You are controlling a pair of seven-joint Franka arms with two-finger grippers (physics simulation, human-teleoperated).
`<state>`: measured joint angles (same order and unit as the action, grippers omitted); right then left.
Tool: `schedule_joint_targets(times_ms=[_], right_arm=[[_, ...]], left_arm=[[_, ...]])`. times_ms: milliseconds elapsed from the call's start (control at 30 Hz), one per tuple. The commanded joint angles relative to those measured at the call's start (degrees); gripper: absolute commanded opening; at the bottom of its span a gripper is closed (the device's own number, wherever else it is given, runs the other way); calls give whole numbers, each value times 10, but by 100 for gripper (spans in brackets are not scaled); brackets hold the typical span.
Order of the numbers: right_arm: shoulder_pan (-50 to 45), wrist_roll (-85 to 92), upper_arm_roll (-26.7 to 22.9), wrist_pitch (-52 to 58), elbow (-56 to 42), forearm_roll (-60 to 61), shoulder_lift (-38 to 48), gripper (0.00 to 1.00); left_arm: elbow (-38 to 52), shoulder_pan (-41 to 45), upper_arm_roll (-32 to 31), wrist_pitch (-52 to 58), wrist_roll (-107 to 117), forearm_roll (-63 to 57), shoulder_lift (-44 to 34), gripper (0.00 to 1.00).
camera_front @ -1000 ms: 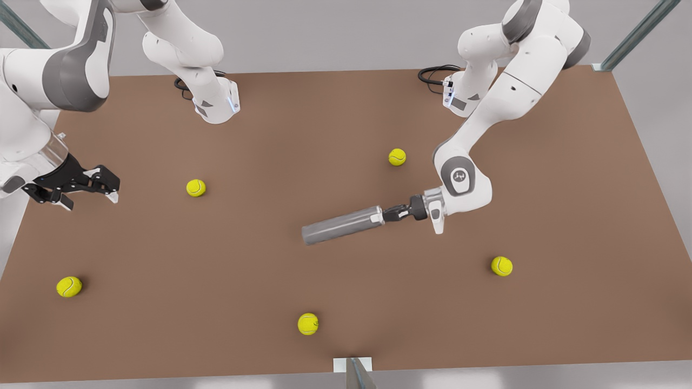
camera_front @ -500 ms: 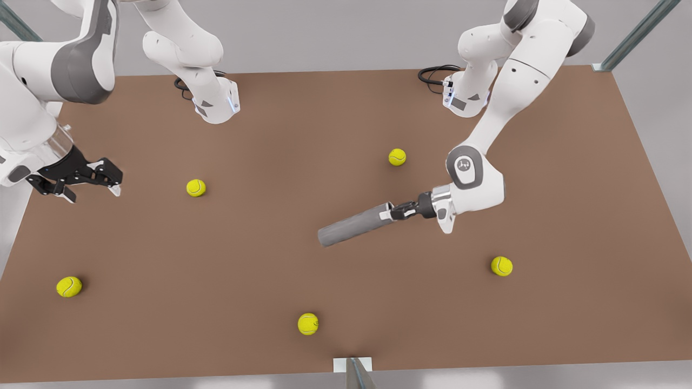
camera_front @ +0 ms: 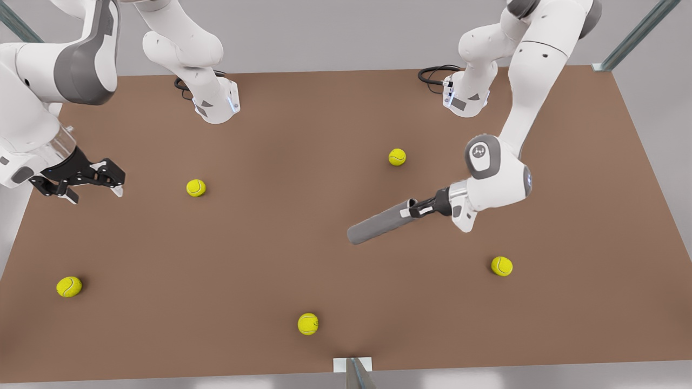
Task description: Put the tennis tube upright
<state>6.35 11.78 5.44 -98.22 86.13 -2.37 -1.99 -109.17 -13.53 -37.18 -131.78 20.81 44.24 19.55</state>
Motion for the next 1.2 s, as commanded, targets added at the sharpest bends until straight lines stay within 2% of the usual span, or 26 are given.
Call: schedule_joint_targets(times_ms=[0,167,567,833,1167], right_arm=[[-1,0,0,0,0,0,0,100],[-1,0,0,-1,0,0,-1,100],[-4,0,0,-1,-1,0,-2,100],[-4,0,0,-3,-1,0,-6,100],[-5,1,0,-13,-4,2,-13,100]], left_arm=[[0,0,0,0,4,-49,-1,21],[18,-11,0,44,43,-115,-18,21],[95,7,-5,154,169,-391,-10,21],[118,32,-5,205,194,-496,0,21],[120,36,-4,229,223,-567,20,21]])
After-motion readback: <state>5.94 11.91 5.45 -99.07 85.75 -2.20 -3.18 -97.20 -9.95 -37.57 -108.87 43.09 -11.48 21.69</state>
